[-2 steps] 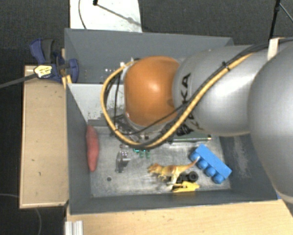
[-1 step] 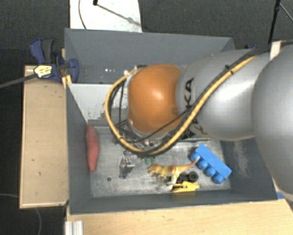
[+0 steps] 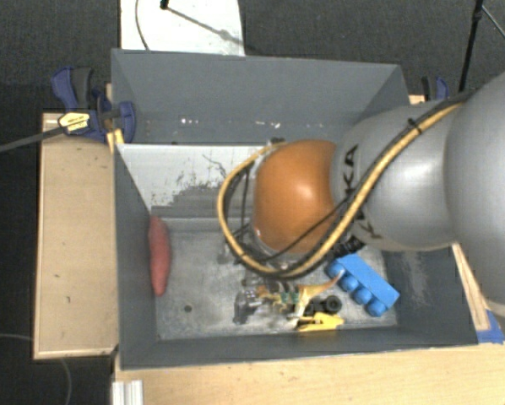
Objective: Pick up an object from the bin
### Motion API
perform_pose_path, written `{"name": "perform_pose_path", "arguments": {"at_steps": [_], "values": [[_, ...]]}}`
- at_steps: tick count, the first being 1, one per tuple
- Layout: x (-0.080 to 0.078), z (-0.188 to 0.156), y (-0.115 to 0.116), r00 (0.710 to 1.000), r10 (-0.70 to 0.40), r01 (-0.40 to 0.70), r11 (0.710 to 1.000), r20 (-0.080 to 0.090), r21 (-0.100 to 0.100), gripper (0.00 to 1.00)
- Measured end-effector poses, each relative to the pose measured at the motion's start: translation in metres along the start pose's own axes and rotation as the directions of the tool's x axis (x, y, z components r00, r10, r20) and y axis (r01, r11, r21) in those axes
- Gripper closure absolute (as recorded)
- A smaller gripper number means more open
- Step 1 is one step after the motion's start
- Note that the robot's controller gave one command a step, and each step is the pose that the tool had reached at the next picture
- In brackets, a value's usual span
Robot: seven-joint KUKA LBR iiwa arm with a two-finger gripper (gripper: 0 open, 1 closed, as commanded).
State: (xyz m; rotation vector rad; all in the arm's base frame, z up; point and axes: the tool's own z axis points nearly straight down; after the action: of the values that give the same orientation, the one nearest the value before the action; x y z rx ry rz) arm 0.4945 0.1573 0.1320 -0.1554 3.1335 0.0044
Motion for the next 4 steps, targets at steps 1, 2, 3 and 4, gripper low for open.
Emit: {"name": "perform_pose_path", "arguments": {"at_steps": [1, 2, 3, 4], "values": [[0.011, -0.032, -0.001, 0.999, 0.038, -0.038, 0.999, -0.013, 0.006, 0.0], [-0.009, -0.017, -0.038, 0.999, -0.039, 0.039, 0.999, 0.012, -0.001, 0.0], [0.002, 0.049, -0.061, 0.999, 0.05, -0.05, 0.999, -0.003, 0.001, 1.0], [0.002, 0.049, -0.061, 0.999, 0.052, -0.052, 0.999, -0.003, 0.001, 1.0]]}}
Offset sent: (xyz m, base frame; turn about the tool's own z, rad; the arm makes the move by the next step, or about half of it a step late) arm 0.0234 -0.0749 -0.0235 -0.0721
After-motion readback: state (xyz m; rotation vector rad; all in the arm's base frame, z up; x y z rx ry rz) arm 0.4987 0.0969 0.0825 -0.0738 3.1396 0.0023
